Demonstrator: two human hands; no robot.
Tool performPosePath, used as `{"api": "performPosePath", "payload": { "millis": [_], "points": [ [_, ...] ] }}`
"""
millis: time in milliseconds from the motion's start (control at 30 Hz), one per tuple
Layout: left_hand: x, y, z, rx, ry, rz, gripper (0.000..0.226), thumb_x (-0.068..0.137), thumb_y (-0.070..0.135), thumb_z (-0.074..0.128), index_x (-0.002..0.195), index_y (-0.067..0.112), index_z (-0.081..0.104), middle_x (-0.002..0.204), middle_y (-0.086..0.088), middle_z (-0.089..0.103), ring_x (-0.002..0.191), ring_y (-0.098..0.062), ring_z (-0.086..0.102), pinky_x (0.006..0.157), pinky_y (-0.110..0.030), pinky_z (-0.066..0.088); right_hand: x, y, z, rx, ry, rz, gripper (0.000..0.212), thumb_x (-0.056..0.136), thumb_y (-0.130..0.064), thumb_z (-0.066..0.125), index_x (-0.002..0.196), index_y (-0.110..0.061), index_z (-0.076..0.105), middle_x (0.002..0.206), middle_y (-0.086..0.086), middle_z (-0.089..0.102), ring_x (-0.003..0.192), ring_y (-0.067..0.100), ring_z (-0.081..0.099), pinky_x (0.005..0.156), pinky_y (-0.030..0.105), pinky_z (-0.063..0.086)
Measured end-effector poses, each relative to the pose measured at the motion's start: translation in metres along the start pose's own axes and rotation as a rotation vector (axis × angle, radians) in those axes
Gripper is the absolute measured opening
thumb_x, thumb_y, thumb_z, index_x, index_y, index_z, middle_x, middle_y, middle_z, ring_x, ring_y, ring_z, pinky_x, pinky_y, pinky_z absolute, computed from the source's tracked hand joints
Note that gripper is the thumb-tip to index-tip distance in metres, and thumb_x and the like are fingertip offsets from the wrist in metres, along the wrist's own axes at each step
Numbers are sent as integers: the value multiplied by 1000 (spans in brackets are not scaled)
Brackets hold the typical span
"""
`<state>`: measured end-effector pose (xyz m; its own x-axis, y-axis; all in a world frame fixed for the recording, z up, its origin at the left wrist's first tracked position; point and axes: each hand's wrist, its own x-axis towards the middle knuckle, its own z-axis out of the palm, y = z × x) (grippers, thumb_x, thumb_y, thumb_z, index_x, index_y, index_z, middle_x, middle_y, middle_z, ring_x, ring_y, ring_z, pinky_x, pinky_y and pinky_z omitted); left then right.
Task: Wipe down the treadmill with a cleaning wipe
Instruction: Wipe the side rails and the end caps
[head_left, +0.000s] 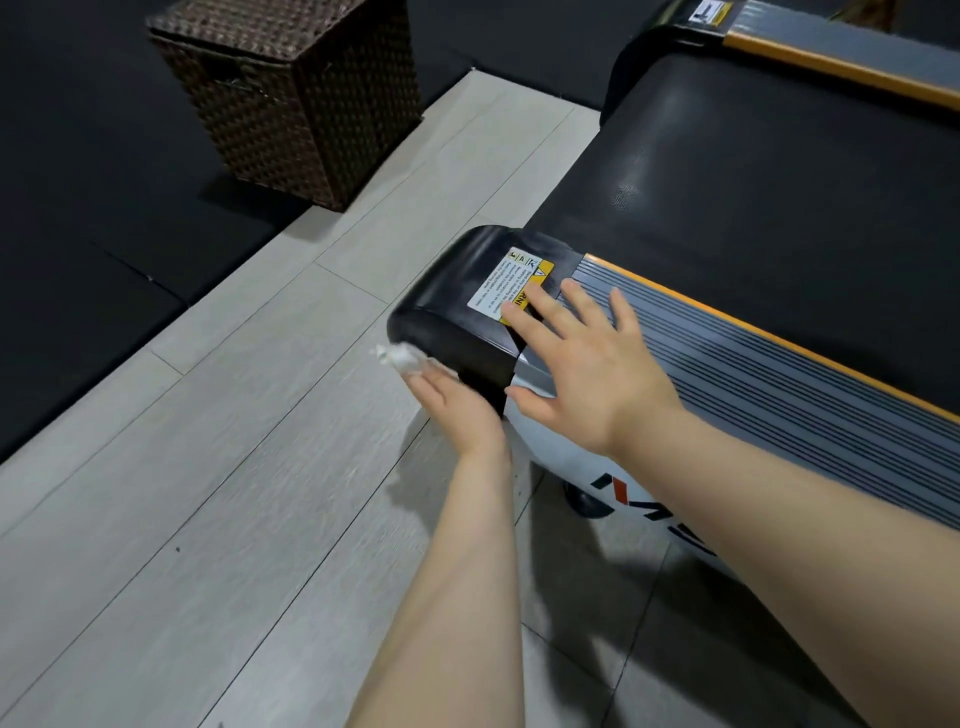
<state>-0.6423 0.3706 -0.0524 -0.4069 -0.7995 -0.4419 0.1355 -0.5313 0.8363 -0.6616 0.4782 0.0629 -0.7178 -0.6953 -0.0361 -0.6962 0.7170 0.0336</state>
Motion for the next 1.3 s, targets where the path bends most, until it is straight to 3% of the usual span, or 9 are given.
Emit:
{"api": "performPosePath", "payload": {
  "millis": [133,367,533,700,900,1000,1067,1167,1300],
  "points": [
    [-23,-13,-3,-130,0,-222,34,108,28,32,136,15,44,138,-4,56,121,-20,56,106,-35,43,1,0,0,-6,-13,-3,76,92,-64,34,155,-33,5,164,-2,5,151,28,2,118,59,6],
    [-51,-38,-20,92,-410,567,52,106,23,35,156,15,21,164,-3,18,152,-22,16,123,-45,17,0,2,-1,36,16,-7,71,92,-61,35,154,-33,16,163,-2,14,150,29,8,118,59,8],
    [-55,-31,-18,30,-55,-257,31,108,35,31,133,25,47,120,6,63,96,-5,60,79,-22,49,-1,1,0,56,30,-1,65,93,-56,28,153,-33,22,162,-1,20,149,30,14,117,58,10],
    [-61,-27,-17,-90,15,-543,39,108,34,30,105,14,63,89,-1,68,71,-10,64,43,-16,49,0,2,0,54,31,-9,62,96,-52,33,153,-33,20,162,-1,16,149,29,10,118,58,8],
    [-106,-36,3,115,100,-235,29,109,30,28,132,23,45,112,5,62,89,-2,59,69,-7,46,-1,1,-2,124,43,14,57,98,-52,31,151,-34,27,162,-4,20,149,26,12,118,57,6],
    [-131,-45,4,60,-24,-153,44,103,44,35,142,24,40,134,-8,58,123,-25,57,105,-44,46,-1,1,-3,254,84,38,48,100,-45,30,147,-38,37,159,-9,27,149,21,15,120,52,4],
    [-146,-55,0,60,-132,3,53,102,44,37,150,23,33,153,-7,41,140,-21,41,117,-43,34,0,6,-3,440,109,67,43,101,-36,31,139,-37,50,154,-10,37,147,17,22,121,47,4],
    [-167,-44,4,113,-254,284,52,107,22,33,157,20,18,164,6,17,148,-3,21,121,-25,21,2,15,-12,855,144,170,43,93,-28,32,117,-31,68,126,-4,66,124,14,53,119,40,21],
    [-156,-43,5,170,-201,336,54,105,31,31,155,11,26,159,-3,32,144,-13,33,120,-35,27,-44,40,-31,1266,245,371,29,95,-15,44,105,-30,68,110,-12,69,109,5,61,103,33,45]
  ]
}}
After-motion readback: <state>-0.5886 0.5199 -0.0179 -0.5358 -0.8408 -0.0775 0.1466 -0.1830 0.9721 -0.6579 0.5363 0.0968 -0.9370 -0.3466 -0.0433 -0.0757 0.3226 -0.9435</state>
